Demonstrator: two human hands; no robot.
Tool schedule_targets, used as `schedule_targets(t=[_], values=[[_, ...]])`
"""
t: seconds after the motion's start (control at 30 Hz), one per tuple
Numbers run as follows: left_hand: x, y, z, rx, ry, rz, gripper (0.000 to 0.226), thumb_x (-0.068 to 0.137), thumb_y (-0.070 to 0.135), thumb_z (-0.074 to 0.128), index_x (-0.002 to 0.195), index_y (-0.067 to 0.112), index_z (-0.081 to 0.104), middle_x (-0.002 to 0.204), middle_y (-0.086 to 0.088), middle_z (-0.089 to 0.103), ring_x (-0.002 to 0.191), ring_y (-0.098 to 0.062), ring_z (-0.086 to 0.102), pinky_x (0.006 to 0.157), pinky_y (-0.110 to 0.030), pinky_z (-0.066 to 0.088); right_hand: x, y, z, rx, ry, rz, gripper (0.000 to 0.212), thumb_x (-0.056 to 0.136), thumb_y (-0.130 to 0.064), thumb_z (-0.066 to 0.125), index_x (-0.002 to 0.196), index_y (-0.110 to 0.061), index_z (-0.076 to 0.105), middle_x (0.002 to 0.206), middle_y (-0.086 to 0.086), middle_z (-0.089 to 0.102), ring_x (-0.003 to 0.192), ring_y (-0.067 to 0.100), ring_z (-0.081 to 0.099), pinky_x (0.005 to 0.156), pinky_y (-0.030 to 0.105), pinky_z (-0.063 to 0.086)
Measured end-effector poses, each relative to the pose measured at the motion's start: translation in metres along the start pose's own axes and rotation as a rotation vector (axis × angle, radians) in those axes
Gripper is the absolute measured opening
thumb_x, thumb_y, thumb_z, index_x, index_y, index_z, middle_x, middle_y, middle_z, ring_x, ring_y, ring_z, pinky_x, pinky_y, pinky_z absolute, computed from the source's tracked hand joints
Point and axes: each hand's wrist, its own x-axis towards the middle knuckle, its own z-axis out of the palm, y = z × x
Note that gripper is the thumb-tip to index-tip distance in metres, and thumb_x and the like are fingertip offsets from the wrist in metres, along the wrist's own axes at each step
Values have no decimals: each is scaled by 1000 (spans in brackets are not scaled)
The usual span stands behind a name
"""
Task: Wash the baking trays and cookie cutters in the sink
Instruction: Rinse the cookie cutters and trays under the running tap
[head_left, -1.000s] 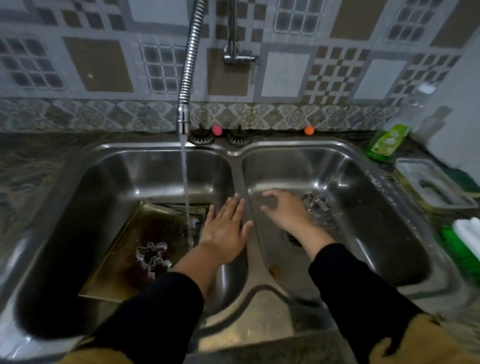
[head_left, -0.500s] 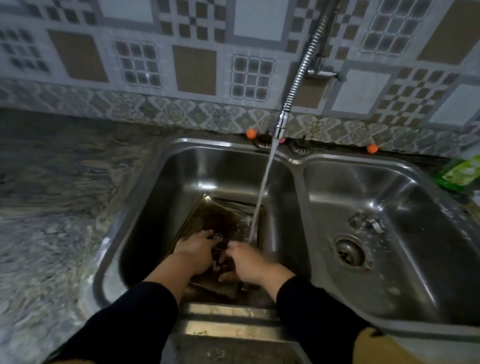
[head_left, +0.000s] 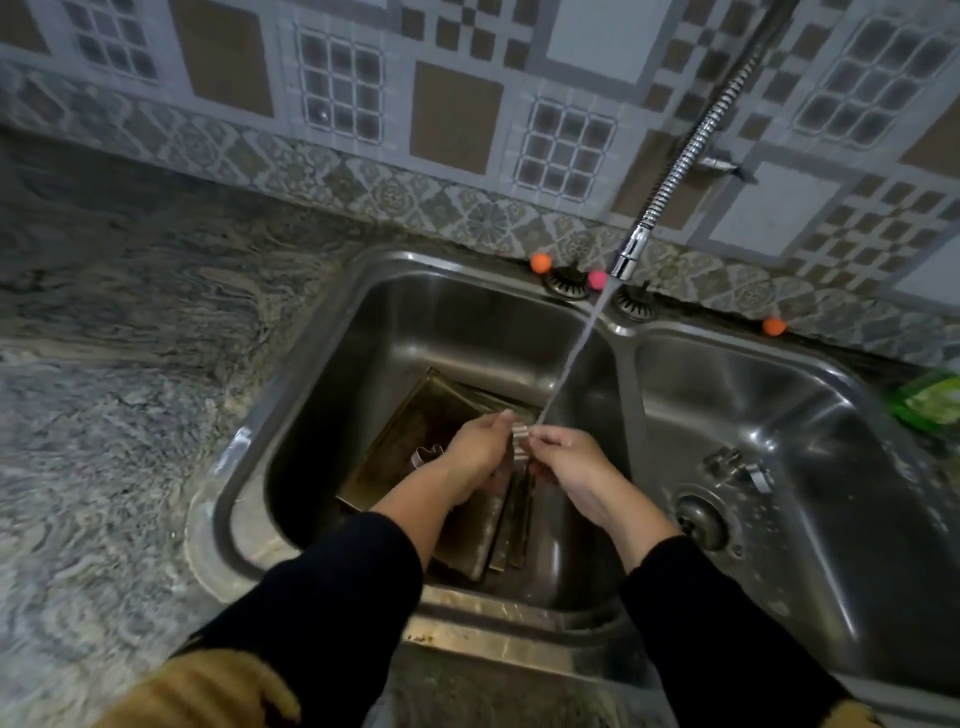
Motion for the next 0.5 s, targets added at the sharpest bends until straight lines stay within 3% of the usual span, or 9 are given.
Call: schedule_targets(t=[0.1, 0.23, 0.4, 0.5], values=[[3, 1, 6, -75, 11, 34, 24, 100, 34, 48, 117, 24, 61, 108, -7, 67, 95, -23, 67, 79, -35, 56, -4, 1, -2, 51, 42, -26, 21, 95, -14, 54, 111, -18, 68, 92, 3, 71, 78, 14, 65, 65, 24, 48], [10, 1, 5, -137, 12, 96, 18, 97, 29, 54, 109, 22, 66, 103, -5, 69, 93, -20, 68, 82, -35, 58, -11, 3, 0, 150, 40, -35, 21, 93, -14, 56, 107, -23, 69, 99, 4, 73, 95, 20, 68, 77, 31, 51], [4, 3, 9, -183, -19, 76, 20, 99, 31, 49, 112, 22, 61, 105, -7, 68, 89, -19, 68, 69, -27, 58, -15, -3, 4, 238, 160, -2, 23, 94, -24, 58, 115, -21, 67, 104, 5, 71, 97, 21, 68, 85, 35, 55], [3, 3, 11, -137, -14, 103, 21, 101, 32, 45, 114, 24, 59, 106, -6, 66, 91, -18, 66, 71, -28, 56, -13, -10, 4, 252, 189, 54, 24, 95, -27, 55, 115, -18, 64, 106, 6, 69, 98, 22, 66, 90, 37, 53]])
